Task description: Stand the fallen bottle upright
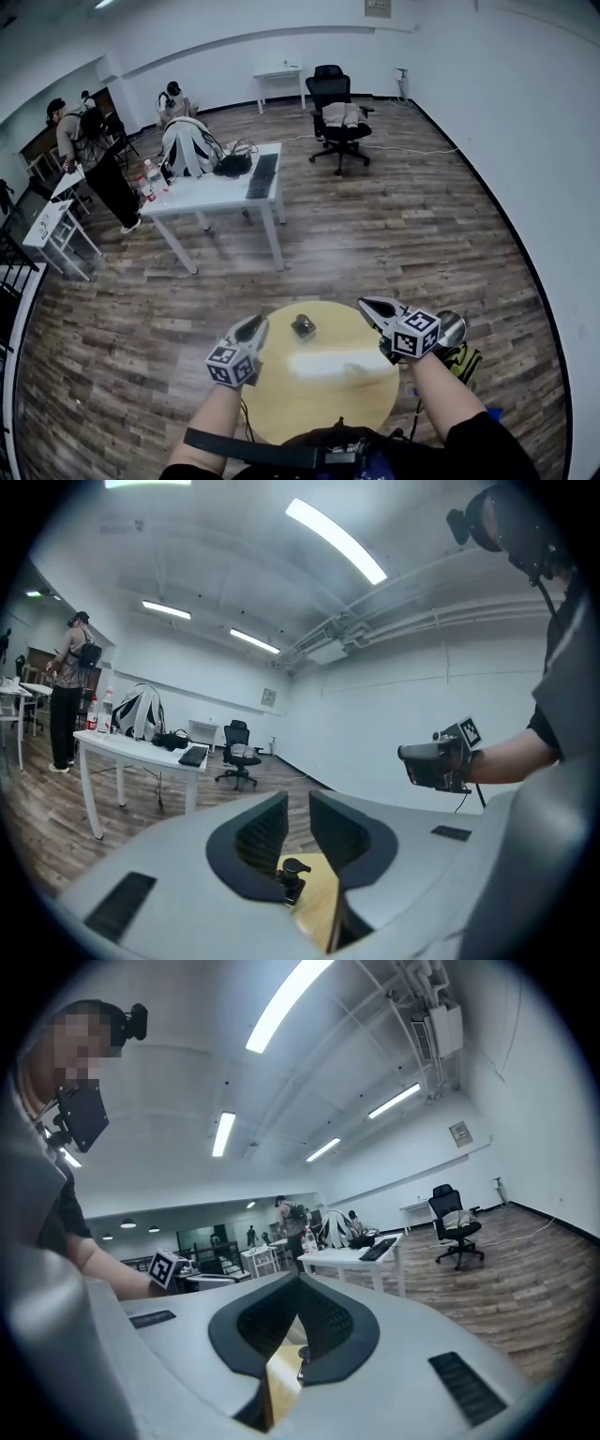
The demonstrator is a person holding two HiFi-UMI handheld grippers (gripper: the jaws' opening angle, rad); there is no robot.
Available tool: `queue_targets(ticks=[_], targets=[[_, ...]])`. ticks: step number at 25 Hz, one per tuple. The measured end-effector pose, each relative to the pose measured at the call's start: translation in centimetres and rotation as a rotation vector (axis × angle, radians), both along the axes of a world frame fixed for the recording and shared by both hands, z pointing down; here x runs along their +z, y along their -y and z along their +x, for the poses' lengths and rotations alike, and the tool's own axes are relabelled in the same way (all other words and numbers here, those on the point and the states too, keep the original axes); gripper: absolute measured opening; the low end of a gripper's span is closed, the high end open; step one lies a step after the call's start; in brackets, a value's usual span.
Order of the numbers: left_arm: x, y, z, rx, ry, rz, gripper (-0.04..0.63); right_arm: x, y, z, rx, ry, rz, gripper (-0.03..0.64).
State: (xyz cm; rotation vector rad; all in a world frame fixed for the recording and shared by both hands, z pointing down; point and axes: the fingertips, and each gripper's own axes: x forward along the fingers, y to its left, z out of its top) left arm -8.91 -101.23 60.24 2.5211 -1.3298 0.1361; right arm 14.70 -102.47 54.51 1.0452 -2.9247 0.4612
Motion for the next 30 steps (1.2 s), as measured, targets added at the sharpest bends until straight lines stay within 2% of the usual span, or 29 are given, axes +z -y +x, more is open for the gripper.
queue_targets(ticks=[6,11,15,22,30], targets=[[-4.2,-2.6,-4.0,0.075,-0.016,0.062,0.014,-2.6,-2.3,-4.1,0.079,0.013,0.013,0.015],[-6.6,-2.7,-7.0,0.159,-0.036,0.084,0.014,-4.2,-2.9,-7.8,0.129,0.048,0.009,0.015],[-7.4,-3.4,-8.5,0.19,-0.039,0.085,0.014,-4.7,-4.0,-9.1,0.165,0.064,0.0,0.015],[-8.6,-4.0,-5.9,0.191,-0.062,0.089,0.012,-7.1,-4.2,-6.7,0.166,0.089,0.031,0.014],[-9.6,-6.5,-1.1,0.131,-0.106,0.087,0.012,-8.0,-5.4,-2.6,0.086,0.012,0.051,0.011]])
